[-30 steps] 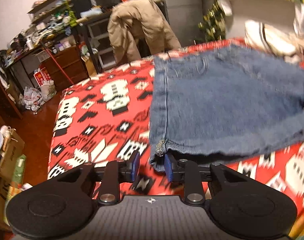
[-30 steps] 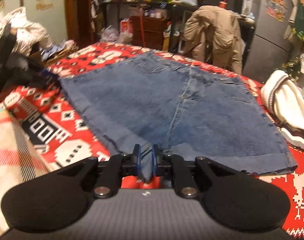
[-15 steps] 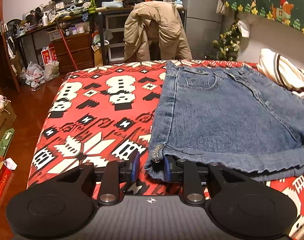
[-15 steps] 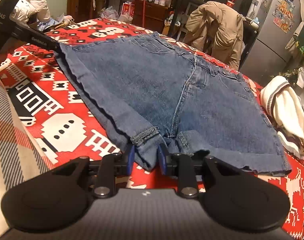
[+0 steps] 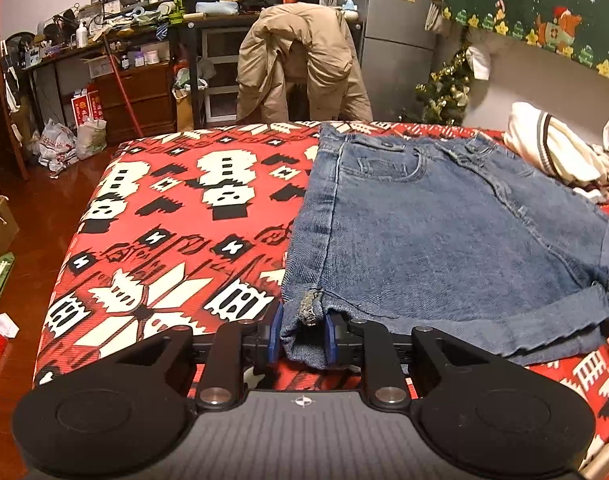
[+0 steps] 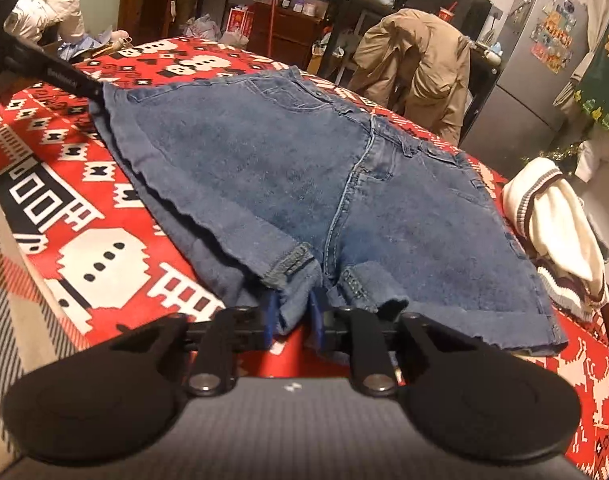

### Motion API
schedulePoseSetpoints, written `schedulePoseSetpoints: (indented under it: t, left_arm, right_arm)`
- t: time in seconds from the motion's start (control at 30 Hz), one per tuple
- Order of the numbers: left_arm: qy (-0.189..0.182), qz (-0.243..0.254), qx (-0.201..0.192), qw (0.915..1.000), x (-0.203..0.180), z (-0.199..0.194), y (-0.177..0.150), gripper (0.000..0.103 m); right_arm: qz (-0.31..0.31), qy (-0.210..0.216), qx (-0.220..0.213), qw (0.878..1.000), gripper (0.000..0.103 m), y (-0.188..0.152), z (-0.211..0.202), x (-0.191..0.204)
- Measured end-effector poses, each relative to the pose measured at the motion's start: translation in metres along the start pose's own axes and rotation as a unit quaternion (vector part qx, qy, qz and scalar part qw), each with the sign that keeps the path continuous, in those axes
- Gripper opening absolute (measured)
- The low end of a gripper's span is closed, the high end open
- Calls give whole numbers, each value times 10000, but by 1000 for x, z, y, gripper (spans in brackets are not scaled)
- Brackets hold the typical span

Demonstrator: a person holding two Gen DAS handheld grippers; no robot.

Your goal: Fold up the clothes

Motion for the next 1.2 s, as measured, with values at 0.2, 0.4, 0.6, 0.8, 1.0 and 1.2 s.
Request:
schedulePoseSetpoints:
  t: [0.2,0.4,0.6,0.8,1.0,1.2]
  left_arm:
    - [5,-158,-533,9985,7,-30,12,10]
    - [195,47,-247,9995,0,-20,6,10]
    - [222,9,113,9997,1,-8,-5,13]
    - [308,122,-105,9994,2,-32,3,29]
    - [457,299,-242,9982,2,-48,21,28]
    - [213,136,-251,9994,2,-72,79,28]
  right_arm:
    - [829,601,14,9947,6,5,-21,-16]
    - [1176,902,138,9889,6,0,-22,-21]
    - [1215,1053,383,9863,6,-7,-16,-18]
    - [1535,1213,380,9799,13,-7,-35,-35]
    - [2022,1212,138,9717,26,-1,-50,-71]
    - [2423,1439,374,9587,26,2,-34,-93]
Point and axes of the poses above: each gripper's, at about its wrist camera, not at the fingertips, and z roughly the way its jaws point, x to its left, y to its top, the point moved 3 cm from there along z, roughly the way its jaws point, and after that the axes turned 6 degrees about z, right-handed, at the moved point
